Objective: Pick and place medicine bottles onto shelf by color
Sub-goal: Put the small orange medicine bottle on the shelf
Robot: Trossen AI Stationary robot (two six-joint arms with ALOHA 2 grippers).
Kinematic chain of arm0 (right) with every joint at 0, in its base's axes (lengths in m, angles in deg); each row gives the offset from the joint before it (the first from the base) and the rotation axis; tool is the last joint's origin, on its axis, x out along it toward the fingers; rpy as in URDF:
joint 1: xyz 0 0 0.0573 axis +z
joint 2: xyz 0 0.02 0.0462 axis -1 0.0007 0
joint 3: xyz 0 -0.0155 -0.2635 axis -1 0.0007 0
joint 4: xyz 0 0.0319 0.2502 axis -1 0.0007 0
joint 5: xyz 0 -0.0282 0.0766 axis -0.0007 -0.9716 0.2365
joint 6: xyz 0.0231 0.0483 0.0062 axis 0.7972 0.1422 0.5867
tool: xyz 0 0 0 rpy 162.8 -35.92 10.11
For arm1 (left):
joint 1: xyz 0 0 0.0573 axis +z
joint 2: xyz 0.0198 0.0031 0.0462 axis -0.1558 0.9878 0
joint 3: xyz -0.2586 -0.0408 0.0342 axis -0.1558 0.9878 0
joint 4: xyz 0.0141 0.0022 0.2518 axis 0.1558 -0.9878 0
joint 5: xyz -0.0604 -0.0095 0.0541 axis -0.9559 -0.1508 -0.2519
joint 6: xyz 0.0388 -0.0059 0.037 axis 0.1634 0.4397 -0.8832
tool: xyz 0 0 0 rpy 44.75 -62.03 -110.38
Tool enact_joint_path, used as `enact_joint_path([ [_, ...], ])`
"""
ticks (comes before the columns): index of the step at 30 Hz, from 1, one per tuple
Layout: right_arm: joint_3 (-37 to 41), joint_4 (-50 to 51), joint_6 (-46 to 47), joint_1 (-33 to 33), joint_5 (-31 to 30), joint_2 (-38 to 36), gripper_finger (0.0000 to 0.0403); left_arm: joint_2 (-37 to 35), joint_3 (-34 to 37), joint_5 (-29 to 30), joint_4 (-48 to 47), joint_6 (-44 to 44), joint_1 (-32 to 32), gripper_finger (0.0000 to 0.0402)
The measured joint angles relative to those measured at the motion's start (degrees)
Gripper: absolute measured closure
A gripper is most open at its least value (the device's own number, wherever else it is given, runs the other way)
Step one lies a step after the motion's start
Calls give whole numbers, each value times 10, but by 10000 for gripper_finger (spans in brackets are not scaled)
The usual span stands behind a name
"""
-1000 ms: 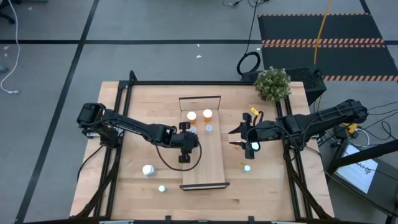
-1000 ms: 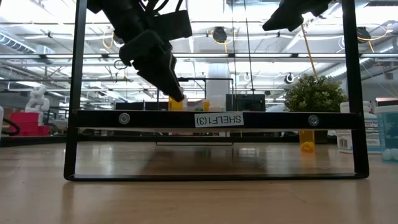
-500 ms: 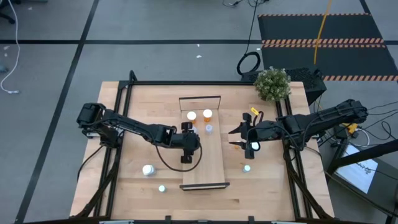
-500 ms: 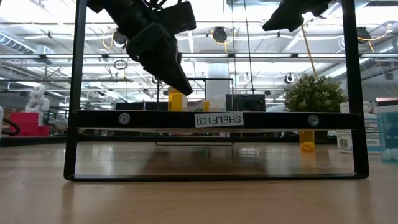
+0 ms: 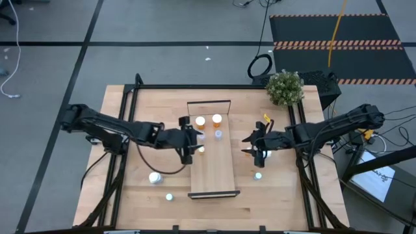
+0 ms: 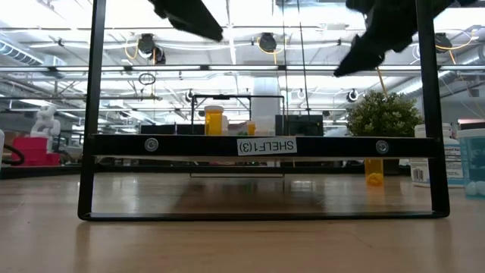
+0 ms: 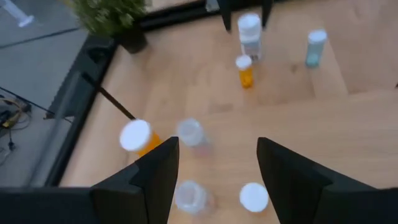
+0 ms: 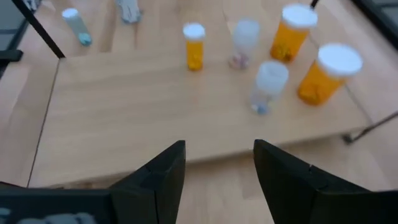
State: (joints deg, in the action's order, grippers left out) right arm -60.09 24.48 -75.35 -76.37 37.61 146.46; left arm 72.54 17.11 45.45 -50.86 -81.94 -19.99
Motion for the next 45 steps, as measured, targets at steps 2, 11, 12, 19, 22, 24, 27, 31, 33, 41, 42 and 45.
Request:
enact_joint_path([
  [2, 12, -2, 22, 0, -1, 0, 214, -13, 0, 3, 0, 2, 0, 183],
  [11, 74, -7, 77, 8, -14, 8, 178, -18, 34, 3, -5, 23, -3, 183],
  [12, 80, -11, 79, 8, -14, 8, 174, -18, 41, 3, -2, 29, -3, 183],
  [19, 111, -27, 75, 6, -17, 8, 157, -18, 59, 16, 1, 37, -8, 183],
  [22, 121, -28, 74, 6, -29, 8, 156, -18, 59, 17, 12, 34, -7, 183],
  [24, 129, -33, 72, 4, -29, 8, 156, -18, 59, 17, 20, 32, -7, 183],
  [27, 139, -37, 73, -4, -28, 10, 156, -18, 59, 14, 28, 30, -7, 183],
  [31, 144, -39, 70, -12, -26, 12, 156, -18, 59, 13, 30, 28, -7, 183],
  [33, 144, -41, 66, -13, -25, 12, 156, -18, 59, 13, 31, 27, -7, 183],
  [41, 144, -62, 53, -13, -10, 43, 178, -18, 59, 12, 34, 19, -7, 183],
  [42, 145, -60, 54, -13, -10, 48, 183, -18, 59, 12, 34, 19, -7, 183],
  [45, 145, -66, 54, -13, -5, 59, 195, -18, 59, 12, 35, 19, -7, 183],
])
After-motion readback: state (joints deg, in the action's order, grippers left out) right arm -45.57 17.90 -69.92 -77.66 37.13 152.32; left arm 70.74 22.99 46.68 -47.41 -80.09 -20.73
